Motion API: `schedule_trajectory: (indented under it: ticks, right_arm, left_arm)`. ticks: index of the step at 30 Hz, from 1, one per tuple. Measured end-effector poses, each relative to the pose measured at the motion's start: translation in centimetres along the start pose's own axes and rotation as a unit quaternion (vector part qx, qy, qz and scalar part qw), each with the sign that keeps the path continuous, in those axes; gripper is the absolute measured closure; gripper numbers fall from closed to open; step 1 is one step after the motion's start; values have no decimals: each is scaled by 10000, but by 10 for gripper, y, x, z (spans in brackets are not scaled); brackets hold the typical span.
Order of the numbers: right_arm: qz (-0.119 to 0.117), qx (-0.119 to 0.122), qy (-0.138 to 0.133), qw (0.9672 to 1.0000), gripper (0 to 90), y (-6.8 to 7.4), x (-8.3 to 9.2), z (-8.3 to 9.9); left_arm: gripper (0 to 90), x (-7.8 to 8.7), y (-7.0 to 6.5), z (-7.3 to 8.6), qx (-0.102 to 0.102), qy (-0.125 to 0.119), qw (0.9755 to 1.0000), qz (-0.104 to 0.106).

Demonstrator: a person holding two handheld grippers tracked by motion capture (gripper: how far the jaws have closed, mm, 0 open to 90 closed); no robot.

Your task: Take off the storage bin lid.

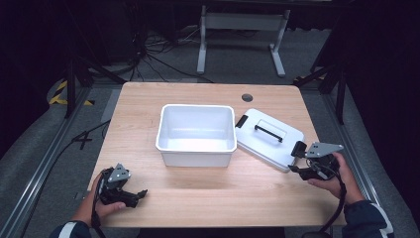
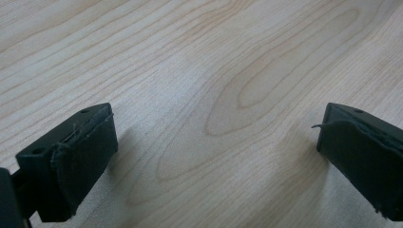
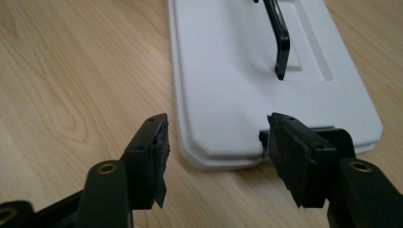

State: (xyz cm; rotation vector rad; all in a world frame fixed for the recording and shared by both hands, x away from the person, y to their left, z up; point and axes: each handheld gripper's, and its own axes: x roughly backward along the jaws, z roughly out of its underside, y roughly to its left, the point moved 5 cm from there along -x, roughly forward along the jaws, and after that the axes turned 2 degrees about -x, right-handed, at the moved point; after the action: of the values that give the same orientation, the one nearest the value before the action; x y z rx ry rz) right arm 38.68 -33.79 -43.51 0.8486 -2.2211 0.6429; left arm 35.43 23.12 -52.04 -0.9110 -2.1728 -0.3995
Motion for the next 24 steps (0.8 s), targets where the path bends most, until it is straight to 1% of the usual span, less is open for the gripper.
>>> schedule_trajectory:
  ticks: [1, 3, 6, 10, 13, 15, 16, 17, 19, 24]
  right_arm:
    - [15, 19, -28, 10000, 392, 0, 1, 2]
    - [34, -51, -46, 10000, 370, 2, 1, 5]
    - [67, -85, -41, 9999, 362, 3, 2, 9]
    - [91, -203, -28, 9997, 320, 5, -1, 20]
    - [109, -213, -34, 9997, 307, 6, -2, 24]
    - [156, -300, -36, 9994, 294, 6, -3, 32]
    - [156, -300, -36, 9994, 294, 6, -3, 32]
    - [194, -373, -56, 9991, 291, 7, -4, 36]
    - [195, -391, -68, 9990, 290, 7, -4, 38]
    - [176, -624, -128, 9978, 284, 10, -8, 53]
  left_arm:
    - [2, 0, 0, 0, -3, 1, 10000, -1]
    - [2, 0, 0, 0, 10, 3, 10000, 15]
    - [2, 0, 0, 0, 5, 4, 10000, 4]
    - [2, 0, 0, 0, 1, -1, 10000, -1]
    - [2, 0, 0, 0, -20, 3, 10000, 3]
    - [2, 0, 0, 0, -12, 6, 10000, 8]
    - [2, 0, 0, 0, -16, 1, 10000, 3]
    - [2, 0, 0, 0, -21, 2, 10000, 3]
    - [2, 0, 0, 0, -21, 4, 10000, 5]
    - [2, 0, 0, 0, -6, 1, 10000, 10]
